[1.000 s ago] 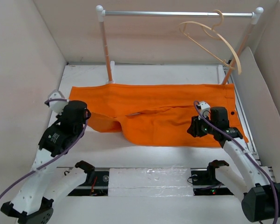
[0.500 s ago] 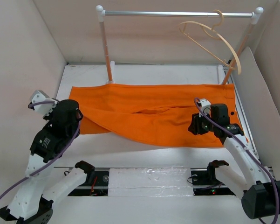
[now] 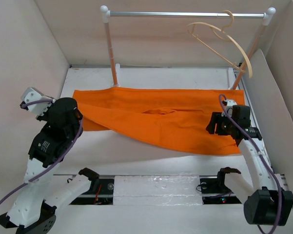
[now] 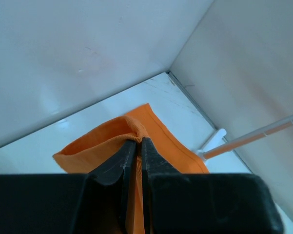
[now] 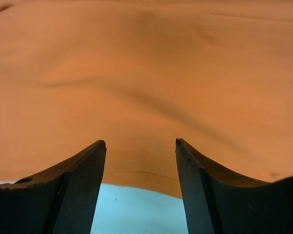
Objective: Place the trousers on the hanger
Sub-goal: Fold the trousers
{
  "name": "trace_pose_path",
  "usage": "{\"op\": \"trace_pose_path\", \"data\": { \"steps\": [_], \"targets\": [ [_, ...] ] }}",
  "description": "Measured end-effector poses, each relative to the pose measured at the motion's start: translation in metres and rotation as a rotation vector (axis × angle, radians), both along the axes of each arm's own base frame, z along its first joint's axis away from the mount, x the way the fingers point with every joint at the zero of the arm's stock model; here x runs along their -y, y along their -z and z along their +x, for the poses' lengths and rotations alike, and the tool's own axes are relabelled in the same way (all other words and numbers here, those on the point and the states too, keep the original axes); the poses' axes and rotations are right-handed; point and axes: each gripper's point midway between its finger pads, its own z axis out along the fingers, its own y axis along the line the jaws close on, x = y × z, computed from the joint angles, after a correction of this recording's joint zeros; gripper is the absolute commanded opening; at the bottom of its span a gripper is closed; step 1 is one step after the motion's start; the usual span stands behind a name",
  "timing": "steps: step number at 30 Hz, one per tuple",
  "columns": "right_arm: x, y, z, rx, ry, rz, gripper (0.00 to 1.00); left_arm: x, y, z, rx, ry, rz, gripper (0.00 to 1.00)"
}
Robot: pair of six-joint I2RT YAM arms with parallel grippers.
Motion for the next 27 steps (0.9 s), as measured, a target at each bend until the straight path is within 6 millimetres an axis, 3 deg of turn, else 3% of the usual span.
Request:
{"op": "trace_pose_path", "data": {
  "steps": [4, 10, 16, 21, 27],
  "targets": [
    [0.048, 0.009, 0.003, -0.044, 0.221, 0.012, 0.63, -0.001, 0.002, -0.006, -0.026, 0.026, 0.017, 0.00],
    [0.111, 0.023, -0.010, -0.107, 0.525, 0.035, 0.58, 0.019, 0.021, -0.003, -0.059, 0.185, -0.004, 0.00],
    [0.187, 0.052, -0.062, -0.259, 0.918, 0.043, 0.55, 0.036, 0.032, 0.001, -0.098, 0.301, 0.050, 0.00],
    [0.208, 0.077, -0.103, -0.430, 1.086, 0.057, 0.57, 0.047, 0.032, -0.001, -0.084, 0.376, 0.101, 0.00],
    [0.214, 0.079, -0.104, -0.419, 1.124, 0.081, 0.59, 0.051, 0.024, -0.001, -0.062, 0.391, 0.146, 0.00]
  ]
}}
